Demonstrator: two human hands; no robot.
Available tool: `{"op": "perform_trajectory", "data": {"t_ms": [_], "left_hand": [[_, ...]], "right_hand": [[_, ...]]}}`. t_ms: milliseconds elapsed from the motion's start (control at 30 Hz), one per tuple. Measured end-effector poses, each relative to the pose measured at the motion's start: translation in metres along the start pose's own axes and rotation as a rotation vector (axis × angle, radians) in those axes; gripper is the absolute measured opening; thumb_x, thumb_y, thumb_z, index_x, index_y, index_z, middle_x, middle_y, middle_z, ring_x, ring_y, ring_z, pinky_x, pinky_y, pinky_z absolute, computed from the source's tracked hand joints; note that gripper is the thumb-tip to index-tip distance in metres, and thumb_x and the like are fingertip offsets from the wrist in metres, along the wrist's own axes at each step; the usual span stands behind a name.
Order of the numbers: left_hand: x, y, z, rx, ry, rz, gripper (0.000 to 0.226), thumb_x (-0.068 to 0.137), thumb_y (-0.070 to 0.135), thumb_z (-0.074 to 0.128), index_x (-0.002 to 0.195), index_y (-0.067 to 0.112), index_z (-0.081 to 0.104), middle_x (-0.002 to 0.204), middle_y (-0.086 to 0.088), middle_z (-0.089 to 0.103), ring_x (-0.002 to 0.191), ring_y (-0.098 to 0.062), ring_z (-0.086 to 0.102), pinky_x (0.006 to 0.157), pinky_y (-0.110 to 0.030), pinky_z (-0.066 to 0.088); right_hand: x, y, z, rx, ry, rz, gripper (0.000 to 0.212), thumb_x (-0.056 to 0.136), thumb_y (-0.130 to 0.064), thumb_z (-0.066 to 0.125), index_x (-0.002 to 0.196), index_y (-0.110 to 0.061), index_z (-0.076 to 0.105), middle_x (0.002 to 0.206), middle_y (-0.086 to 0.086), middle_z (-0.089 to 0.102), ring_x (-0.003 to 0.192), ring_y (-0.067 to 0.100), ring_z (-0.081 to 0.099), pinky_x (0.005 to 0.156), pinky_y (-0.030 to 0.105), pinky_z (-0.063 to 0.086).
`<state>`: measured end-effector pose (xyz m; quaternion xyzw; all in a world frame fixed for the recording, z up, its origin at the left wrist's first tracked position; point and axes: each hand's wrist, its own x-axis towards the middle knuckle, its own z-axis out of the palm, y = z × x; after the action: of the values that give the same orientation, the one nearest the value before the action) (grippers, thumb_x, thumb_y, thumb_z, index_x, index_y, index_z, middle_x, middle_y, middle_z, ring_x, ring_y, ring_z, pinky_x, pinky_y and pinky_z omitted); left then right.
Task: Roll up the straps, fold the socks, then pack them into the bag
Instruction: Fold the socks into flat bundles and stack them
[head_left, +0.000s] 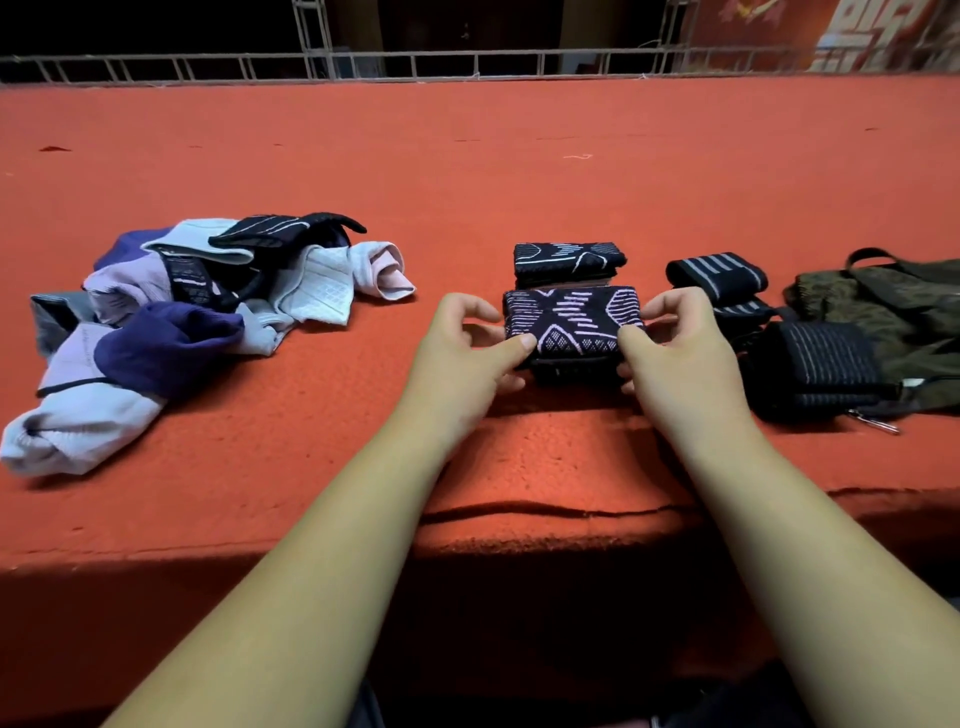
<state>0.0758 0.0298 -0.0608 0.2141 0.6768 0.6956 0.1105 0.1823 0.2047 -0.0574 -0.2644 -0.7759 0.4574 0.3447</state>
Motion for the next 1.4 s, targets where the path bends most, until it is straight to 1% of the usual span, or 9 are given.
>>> {"op": "perform_trajectory", "data": {"t_ms": [167, 300, 400, 833, 1033, 1167, 1267, 1333, 1400], "left_hand": [[0.008, -0.012, 0.022, 0.197, 0.01, 0.071, 0.017, 0.097, 0.017, 0.072, 0.109, 0.026, 0.066, 0.102, 0.003, 0.07, 0.077, -0.018, 0.067, 0.06, -0.032, 0.057], [0.012, -0.024, 0.028, 0.335, -0.008, 0.046, 0.019, 0.09, 0.034, 0.069, 0.107, 0.04, 0.07, 0.099, 0.012, 0.076, 0.09, -0.018, 0.073, 0.09, -0.049, 0.061], [0.015, -0.029, 0.029, 0.423, -0.001, 0.072, 0.017, 0.097, 0.023, 0.07, 0.109, 0.034, 0.073, 0.099, 0.013, 0.074, 0.089, -0.015, 0.07, 0.094, -0.043, 0.059], [0.013, -0.034, 0.033, 0.515, 0.064, 0.116, 0.022, 0.103, 0.021, 0.062, 0.118, 0.036, 0.068, 0.106, 0.011, 0.076, 0.082, -0.015, 0.076, 0.09, -0.04, 0.06], [0.011, -0.027, 0.025, 0.356, 0.018, 0.018, 0.024, 0.105, 0.012, 0.056, 0.118, 0.027, 0.068, 0.107, 0.006, 0.073, 0.072, -0.012, 0.076, 0.08, -0.044, 0.065], [0.01, -0.017, 0.004, 0.355, 0.029, -0.074, 0.017, 0.105, 0.011, 0.056, 0.115, 0.019, 0.066, 0.108, -0.004, 0.072, 0.065, -0.012, 0.074, 0.058, -0.029, 0.058], [0.008, -0.009, -0.025, 0.441, 0.057, -0.065, 0.017, 0.103, 0.013, 0.056, 0.111, 0.021, 0.069, 0.097, -0.001, 0.074, 0.063, -0.011, 0.072, 0.054, -0.023, 0.052], [0.008, -0.003, -0.049, 0.515, 0.11, -0.043, 0.019, 0.101, 0.016, 0.057, 0.11, 0.024, 0.071, 0.099, 0.003, 0.075, 0.065, -0.009, 0.073, 0.059, -0.023, 0.053], [0.008, 0.0, -0.074, 0.659, 0.173, -0.009, 0.021, 0.098, 0.021, 0.059, 0.113, 0.027, 0.072, 0.107, 0.009, 0.074, 0.083, -0.011, 0.074, 0.079, -0.03, 0.057]], "right_hand": [[0.014, 0.017, -0.009, -0.086, 0.04, -0.014, 0.016, 0.089, -0.046, 0.063, 0.103, -0.041, 0.057, 0.1, -0.011, 0.071, 0.088, 0.022, 0.074, 0.08, 0.055, 0.062], [0.023, 0.028, -0.01, -0.214, 0.005, -0.016, 0.013, 0.098, -0.038, 0.063, 0.109, -0.031, 0.066, 0.108, -0.007, 0.073, 0.1, 0.02, 0.073, 0.095, 0.042, 0.057], [0.024, 0.035, -0.012, -0.355, -0.054, 0.005, 0.015, 0.103, -0.031, 0.063, 0.114, -0.022, 0.07, 0.114, 0.002, 0.073, 0.111, 0.023, 0.066, 0.093, 0.033, 0.047], [0.018, 0.031, -0.014, -0.321, -0.088, 0.04, 0.018, 0.103, -0.03, 0.061, 0.119, -0.027, 0.071, 0.117, -0.002, 0.074, 0.111, 0.022, 0.067, 0.091, 0.03, 0.045], [0.01, 0.017, -0.009, -0.301, 0.014, -0.035, 0.032, 0.098, -0.022, 0.063, 0.13, -0.022, 0.067, 0.135, 0.006, 0.053, 0.104, 0.012, 0.051, 0.092, 0.018, 0.031], [0.0, 0.001, 0.002, -0.222, 0.085, -0.186, 0.022, 0.096, -0.018, 0.063, 0.117, -0.019, 0.07, 0.128, 0.001, 0.051, 0.1, -0.004, 0.042, 0.09, 0.01, 0.028], [-0.007, -0.011, 0.019, -0.176, 0.08, -0.274, 0.013, 0.095, -0.014, 0.063, 0.102, -0.022, 0.071, 0.113, -0.003, 0.058, 0.096, -0.001, 0.048, 0.085, 0.014, 0.034], [-0.01, -0.016, 0.033, -0.151, 0.027, -0.303, 0.014, 0.093, -0.014, 0.063, 0.096, -0.024, 0.071, 0.104, -0.006, 0.063, 0.092, 0.004, 0.054, 0.082, 0.018, 0.039], [-0.016, -0.021, 0.047, -0.131, -0.059, -0.329, 0.013, 0.092, -0.014, 0.064, 0.094, -0.025, 0.072, 0.099, -0.008, 0.066, 0.088, 0.004, 0.057, 0.08, 0.012, 0.039]]}}
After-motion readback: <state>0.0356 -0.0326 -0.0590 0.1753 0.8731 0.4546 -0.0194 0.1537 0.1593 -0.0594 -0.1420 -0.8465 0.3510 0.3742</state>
